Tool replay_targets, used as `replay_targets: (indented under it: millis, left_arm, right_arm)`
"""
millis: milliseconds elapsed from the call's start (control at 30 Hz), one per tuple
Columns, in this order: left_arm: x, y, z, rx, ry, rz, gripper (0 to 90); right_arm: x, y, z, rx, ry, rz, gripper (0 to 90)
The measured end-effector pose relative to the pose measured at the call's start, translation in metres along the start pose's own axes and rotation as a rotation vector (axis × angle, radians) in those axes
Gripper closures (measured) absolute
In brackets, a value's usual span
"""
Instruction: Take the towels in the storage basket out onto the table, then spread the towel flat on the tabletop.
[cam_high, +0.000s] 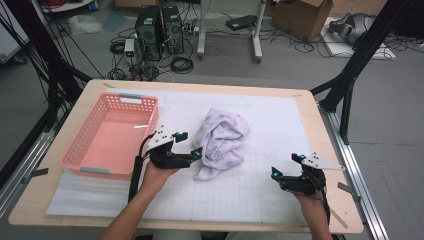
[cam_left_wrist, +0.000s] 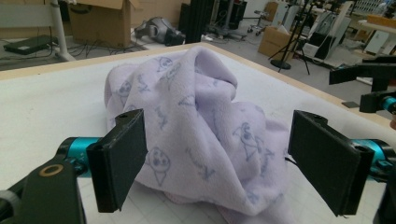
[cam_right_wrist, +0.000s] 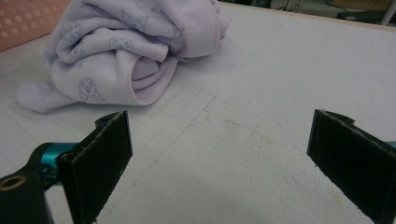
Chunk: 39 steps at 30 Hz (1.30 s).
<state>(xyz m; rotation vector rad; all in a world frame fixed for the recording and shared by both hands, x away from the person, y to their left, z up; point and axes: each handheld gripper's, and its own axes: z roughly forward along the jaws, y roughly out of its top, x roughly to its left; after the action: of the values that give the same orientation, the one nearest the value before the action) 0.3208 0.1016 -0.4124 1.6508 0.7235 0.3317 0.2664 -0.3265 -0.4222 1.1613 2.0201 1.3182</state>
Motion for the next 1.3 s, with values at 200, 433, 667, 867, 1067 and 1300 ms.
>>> replay_targets:
  millis: [200,433,667,867,1067,1300]
  left_arm:
    - [-0.003,-0.004,-0.009,-0.010,-0.011,-0.003,19.8]
    - [-0.004,-0.012,-0.013,0.039,-0.026,0.010,20.0]
    - [-0.004,-0.017,-0.013,0.059,-0.047,0.020,22.7]
    - [-0.003,-0.020,-0.019,0.058,-0.037,0.014,24.2]
    - [0.001,-0.024,-0.019,0.054,-0.035,-0.021,26.0]
    - [0.000,-0.026,-0.017,0.064,-0.039,-0.016,26.6]
  right_arm:
    - [0.003,0.000,0.002,0.004,0.002,-0.004,5.2]
    - [0.008,0.001,0.012,0.034,0.013,-0.007,5.2]
    - [0.015,0.004,0.025,0.072,0.043,-0.021,5.2]
    - [0.028,0.013,0.040,0.072,0.110,-0.055,25.0]
    - [0.046,0.026,0.079,0.133,0.163,-0.096,37.2]
    - [0.056,0.031,0.081,0.180,0.221,-0.118,85.5]
